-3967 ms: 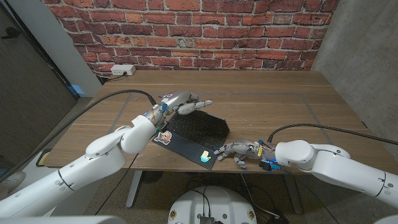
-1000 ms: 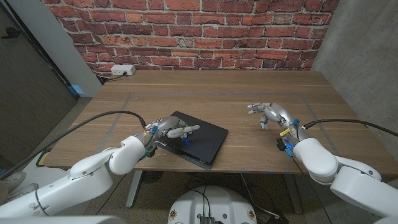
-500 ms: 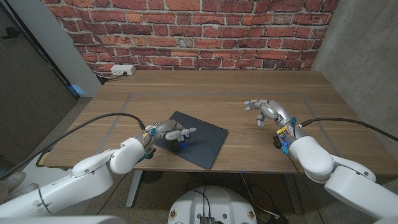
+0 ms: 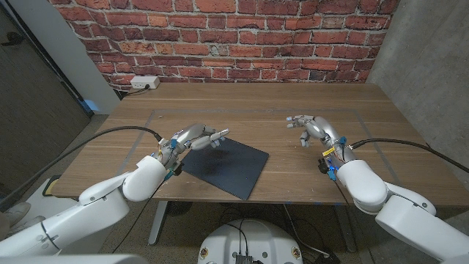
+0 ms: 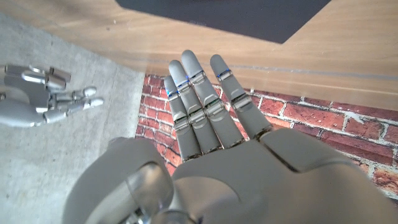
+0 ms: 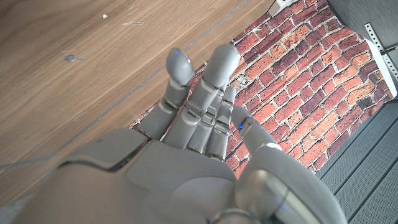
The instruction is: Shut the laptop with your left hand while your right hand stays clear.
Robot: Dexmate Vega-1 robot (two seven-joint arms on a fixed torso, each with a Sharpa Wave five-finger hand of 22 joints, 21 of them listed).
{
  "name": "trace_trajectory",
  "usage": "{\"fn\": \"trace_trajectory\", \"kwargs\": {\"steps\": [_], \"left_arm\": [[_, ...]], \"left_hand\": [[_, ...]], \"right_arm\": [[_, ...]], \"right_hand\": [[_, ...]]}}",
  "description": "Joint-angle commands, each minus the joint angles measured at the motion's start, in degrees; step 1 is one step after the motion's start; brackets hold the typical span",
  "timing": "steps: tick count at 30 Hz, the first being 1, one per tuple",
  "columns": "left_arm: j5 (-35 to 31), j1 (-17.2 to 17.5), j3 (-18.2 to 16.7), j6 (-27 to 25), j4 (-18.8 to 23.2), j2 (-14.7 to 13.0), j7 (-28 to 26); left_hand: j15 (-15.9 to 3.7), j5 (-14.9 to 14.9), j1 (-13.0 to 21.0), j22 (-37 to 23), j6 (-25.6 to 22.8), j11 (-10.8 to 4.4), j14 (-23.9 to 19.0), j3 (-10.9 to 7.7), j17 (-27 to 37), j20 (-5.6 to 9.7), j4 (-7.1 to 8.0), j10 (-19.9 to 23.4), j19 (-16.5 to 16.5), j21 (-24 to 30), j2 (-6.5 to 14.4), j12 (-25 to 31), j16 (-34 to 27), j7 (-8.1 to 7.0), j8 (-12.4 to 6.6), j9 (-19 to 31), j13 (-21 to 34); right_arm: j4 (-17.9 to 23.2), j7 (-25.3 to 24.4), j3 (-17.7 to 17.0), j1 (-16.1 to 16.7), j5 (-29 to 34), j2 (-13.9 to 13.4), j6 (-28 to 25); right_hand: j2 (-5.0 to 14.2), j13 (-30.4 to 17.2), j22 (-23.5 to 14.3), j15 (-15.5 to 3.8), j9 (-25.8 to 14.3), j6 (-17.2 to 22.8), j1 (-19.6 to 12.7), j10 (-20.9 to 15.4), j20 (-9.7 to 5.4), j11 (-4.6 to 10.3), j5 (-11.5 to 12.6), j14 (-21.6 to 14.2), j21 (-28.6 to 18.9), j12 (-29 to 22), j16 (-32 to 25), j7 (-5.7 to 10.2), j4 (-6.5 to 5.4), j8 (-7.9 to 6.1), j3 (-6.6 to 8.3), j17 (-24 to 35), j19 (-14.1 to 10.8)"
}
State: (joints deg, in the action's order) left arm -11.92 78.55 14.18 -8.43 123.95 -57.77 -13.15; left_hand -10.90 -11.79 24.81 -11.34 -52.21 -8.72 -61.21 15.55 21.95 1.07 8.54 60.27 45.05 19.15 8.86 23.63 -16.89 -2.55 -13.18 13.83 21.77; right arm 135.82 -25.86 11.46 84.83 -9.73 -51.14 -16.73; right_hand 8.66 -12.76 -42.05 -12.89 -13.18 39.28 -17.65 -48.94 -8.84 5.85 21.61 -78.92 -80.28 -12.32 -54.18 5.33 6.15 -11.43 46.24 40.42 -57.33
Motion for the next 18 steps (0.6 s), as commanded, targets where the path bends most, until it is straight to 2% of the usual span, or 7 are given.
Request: {"fn": "trace_trajectory", "kwargs": {"steps": [1,3,5,9,11,14,18], "left_arm": [[9.0,-0.3,-3.3,15.7,-5.4,5.1,-4.5],[9.0,-1.1,-3.1,17.7,-6.8,6.0,-4.6],[8.8,-1.9,-2.9,19.2,-7.7,6.8,-4.8],[8.4,-3.8,-2.4,20.9,-8.8,9.2,-5.5],[8.7,-5.4,-1.6,21.6,-9.8,10.4,-5.2],[8.1,-7.6,-0.2,22.5,-11.0,11.7,-4.7],[8.4,-8.7,1.1,22.8,-11.6,13.7,-4.9]], "left_hand": [[-1.38,-0.4,0.5,-0.1,0.3,0.36,3.6,0.09,-0.6,-0.49,-0.23,-2.4,-1.2,-0.5,0.2,-1.9,1.9,0.66,-0.02,-0.1,-1.0],[-0.84,-0.4,0.6,-0.2,0.6,1.21,7.2,0.1,-1.9,-0.85,-0.27,-3.8,-1.6,-0.8,0.1,-3.5,3.9,0.49,-0.09,-0.3,-1.9],[-0.73,-0.4,0.6,-0.2,1.1,1.36,8.1,0.12,-2.5,-0.88,-0.28,-4.7,-2.0,-1.0,0.0,-4.4,4.5,0.36,0.05,-0.4,-2.3],[-0.2,-0.4,0.8,-0.1,3.2,1.5,10.9,0.04,-3.9,-1.28,-0.29,-7.8,-3.2,-1.6,0.1,-6.9,5.6,-1.09,0.67,-0.6,-3.3],[-0.26,-0.4,0.8,-0.1,3.2,1.56,11.2,0.02,-4.1,-1.41,-0.28,-7.9,-3.7,-1.9,0.1,-7.1,5.7,-1.13,0.62,-0.7,-3.4],[-0.01,-0.4,0.8,-0.2,3.4,1.79,12.0,-0.01,-4.4,-1.55,-0.27,-8.8,-4.1,-2.0,0.2,-7.8,5.9,-1.14,0.63,-0.7,-3.6],[0.0,-0.4,0.8,-0.2,3.6,1.76,12.5,-0.04,-4.7,-1.73,-0.26,-9.1,-4.5,-2.2,0.2,-8.2,6.0,-1.24,0.67,-0.8,-3.8]], "right_arm": [[-2.1,-1.1,5.6,-5.5,2.5,5.2,-1.1],[-2.6,-1.2,6.3,-6.2,2.7,5.8,-0.9],[-3.5,-0.9,7.0,-6.7,2.8,6.1,-0.4],[-4.9,-0.7,7.5,-7.4,2.3,6.9,0.5],[-5.6,-0.6,7.6,-7.7,1.9,7.4,1.1],[-6.7,0.2,7.5,-8.4,1.5,7.2,2.2],[-7.1,1.3,6.7,-9.1,1.1,6.1,2.4]], "right_hand": [[-0.3,-0.1,-7.5,0.03,-0.1,0.5,1.8,-0.9,-3.64,0.55,0.6,-1.6,-4.3,-0.6,-5.0,-0.36,-2.2,-0.27,2.29,5.3,-2.9],[-0.42,-0.1,-8.4,0.05,-0.1,0.5,2.2,-1.1,-3.67,0.48,0.6,-1.5,-4.4,-0.6,-5.6,-0.39,-2.6,-0.26,2.69,6.0,-2.8],[-0.68,0.0,-8.9,0.08,0.0,0.4,2.7,-1.1,-3.7,0.43,0.6,-1.2,-4.2,-0.6,-6.0,-0.39,-2.97,-0.22,3.03,6.7,-2.5],[-1.23,0.1,-8.4,0.1,0.0,0.3,3.3,-0.7,-3.72,0.48,0.3,-0.9,-3.1,-0.4,-5.9,-0.38,-3.2,-0.16,2.97,6.7,-1.3],[-2.79,0.1,-7.7,0.23,0.1,0.0,5.0,-0.3,-3.76,0.36,-0.6,-0.4,-2.2,-0.2,-5.7,-0.26,-3.85,-0.05,1.83,6.9,-0.7],[-4.09,0.2,-9.7,0.06,0.1,-0.5,8.4,0.1,-3.71,0.25,-3.0,1.6,-2.3,-0.1,-3.3,-0.44,-6.3,0.03,0.95,4.9,-1.0],[-4.17,0.3,-11.3,0.02,0.2,-0.6,8.9,-0.1,-3.76,0.11,-4.3,0.9,-2.1,-0.2,-3.0,-0.54,-6.15,-0.05,1.4,3.5,-1.3]]}}
